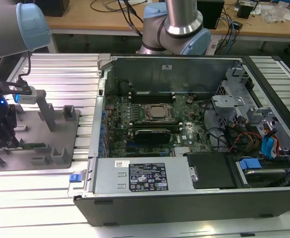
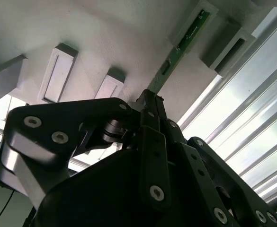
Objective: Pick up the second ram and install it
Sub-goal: 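Pick up the second ram and move it above second insertion slot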
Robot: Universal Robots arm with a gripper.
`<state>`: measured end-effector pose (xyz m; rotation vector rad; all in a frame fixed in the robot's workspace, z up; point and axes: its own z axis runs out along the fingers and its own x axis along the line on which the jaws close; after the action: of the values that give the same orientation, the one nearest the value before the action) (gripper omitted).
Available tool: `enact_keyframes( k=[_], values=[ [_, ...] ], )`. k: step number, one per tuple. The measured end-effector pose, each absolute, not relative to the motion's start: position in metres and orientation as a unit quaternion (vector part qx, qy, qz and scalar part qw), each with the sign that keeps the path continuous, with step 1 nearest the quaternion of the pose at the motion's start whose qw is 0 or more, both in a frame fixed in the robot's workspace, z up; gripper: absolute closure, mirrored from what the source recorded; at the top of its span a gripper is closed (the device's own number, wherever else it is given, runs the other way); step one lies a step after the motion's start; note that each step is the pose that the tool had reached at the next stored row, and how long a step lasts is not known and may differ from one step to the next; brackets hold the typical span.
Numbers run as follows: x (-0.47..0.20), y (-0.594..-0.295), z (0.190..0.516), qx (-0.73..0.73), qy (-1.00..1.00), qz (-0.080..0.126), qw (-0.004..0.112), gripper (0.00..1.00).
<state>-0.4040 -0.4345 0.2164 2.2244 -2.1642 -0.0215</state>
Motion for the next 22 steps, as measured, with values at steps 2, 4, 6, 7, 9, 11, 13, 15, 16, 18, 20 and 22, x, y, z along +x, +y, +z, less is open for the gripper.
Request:
enact_keyframes(
  k=[2,4,6,7,9,11,13,15,16,18,20,22],
  values=[
    [-0.404,-0.435,0.218,0.717,-0.697,-0.007,0.019,0.91],
    [-0.404,-0.435,0.222,0.717,-0.697,-0.007,0.019,0.91],
    [-0.404,-0.435,0.226,0.717,-0.697,-0.007,0.019,0.91],
    [-0.404,-0.435,0.227,0.717,-0.697,-0.007,0.019,0.91],
    [-0.404,-0.435,0.230,0.717,-0.697,-0.007,0.019,0.91],
    [-0.404,-0.435,0.232,0.717,-0.697,-0.007,0.018,0.91],
    [-0.404,-0.434,0.235,0.717,-0.697,-0.008,0.017,0.91],
    [-0.404,-0.435,0.240,0.717,-0.697,-0.009,0.017,0.91],
    [-0.404,-0.435,0.243,0.717,-0.697,-0.009,0.017,0.91],
    [-0.404,-0.435,0.250,0.717,-0.697,-0.009,0.017,0.91],
    [-0.404,-0.435,0.257,0.717,-0.697,-0.009,0.017,0.91],
    [-0.404,-0.435,0.263,0.717,-0.697,-0.009,0.017,0.91]
  ],
)
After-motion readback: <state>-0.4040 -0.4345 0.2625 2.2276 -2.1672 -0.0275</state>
